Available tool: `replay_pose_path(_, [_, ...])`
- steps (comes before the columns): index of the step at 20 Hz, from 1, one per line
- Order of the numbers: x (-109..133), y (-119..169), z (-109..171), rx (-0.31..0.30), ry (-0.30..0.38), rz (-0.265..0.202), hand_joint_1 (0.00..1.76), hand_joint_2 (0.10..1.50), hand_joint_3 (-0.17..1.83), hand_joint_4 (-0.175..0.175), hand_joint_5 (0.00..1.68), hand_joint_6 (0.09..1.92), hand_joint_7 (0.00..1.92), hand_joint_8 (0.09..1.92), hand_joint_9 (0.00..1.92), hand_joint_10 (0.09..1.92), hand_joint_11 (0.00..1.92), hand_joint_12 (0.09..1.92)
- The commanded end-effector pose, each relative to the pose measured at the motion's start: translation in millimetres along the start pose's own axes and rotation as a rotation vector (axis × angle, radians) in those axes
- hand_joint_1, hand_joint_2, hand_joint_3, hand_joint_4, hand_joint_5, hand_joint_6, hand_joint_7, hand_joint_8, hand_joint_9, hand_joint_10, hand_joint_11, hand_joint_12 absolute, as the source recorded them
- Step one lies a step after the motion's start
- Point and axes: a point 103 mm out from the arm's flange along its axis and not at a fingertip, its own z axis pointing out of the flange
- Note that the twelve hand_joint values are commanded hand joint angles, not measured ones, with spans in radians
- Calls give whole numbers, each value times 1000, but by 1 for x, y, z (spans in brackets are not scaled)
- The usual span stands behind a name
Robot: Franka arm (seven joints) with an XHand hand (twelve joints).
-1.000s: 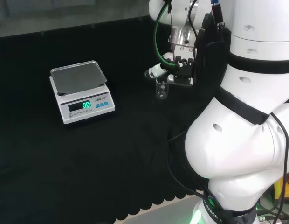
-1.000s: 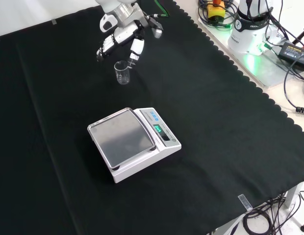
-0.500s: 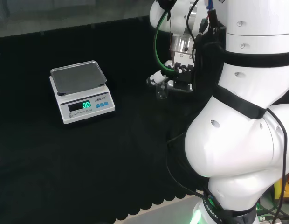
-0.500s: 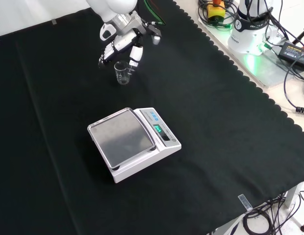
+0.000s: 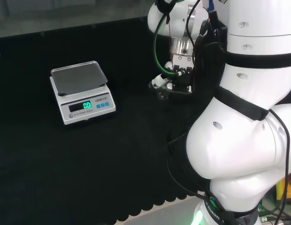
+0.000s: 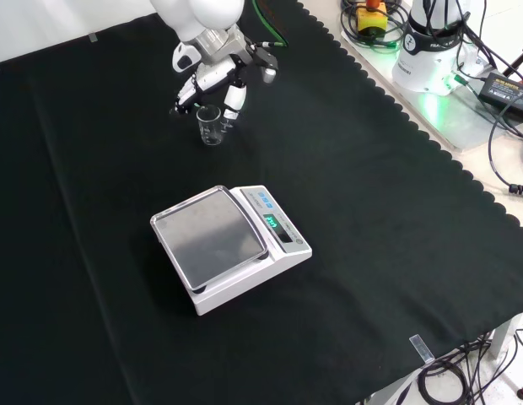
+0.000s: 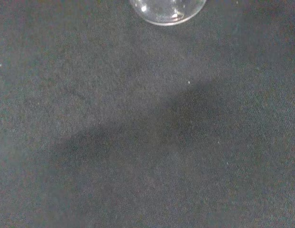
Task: Pick up the beaker.
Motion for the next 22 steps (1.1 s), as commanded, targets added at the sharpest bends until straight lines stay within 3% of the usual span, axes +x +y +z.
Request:
replay_pose_path(1, [10, 0, -4, -62, -35, 7, 693, 972, -97, -122, 257, 87, 343, 853, 539, 808, 566, 1281])
replay_pose_path(7, [20, 4, -4, -84, -64, 3, 880, 1040, -166, -168, 507, 175, 703, 872, 1072, 557, 1198, 873])
replay_pose_path(11, [23, 6, -5, -91, -67, 3, 973, 1058, -174, -175, 638, 628, 905, 850, 1346, 362, 1469, 669])
replay_pose_path(14, [23, 8, -4, -93, -76, 12, 1026, 1071, -175, -175, 741, 771, 1027, 835, 1474, 274, 1566, 610])
replay_pose_path(22, [23, 2, -17, -114, -81, 4, 1157, 1087, -175, -175, 823, 809, 1104, 837, 1502, 236, 1612, 577])
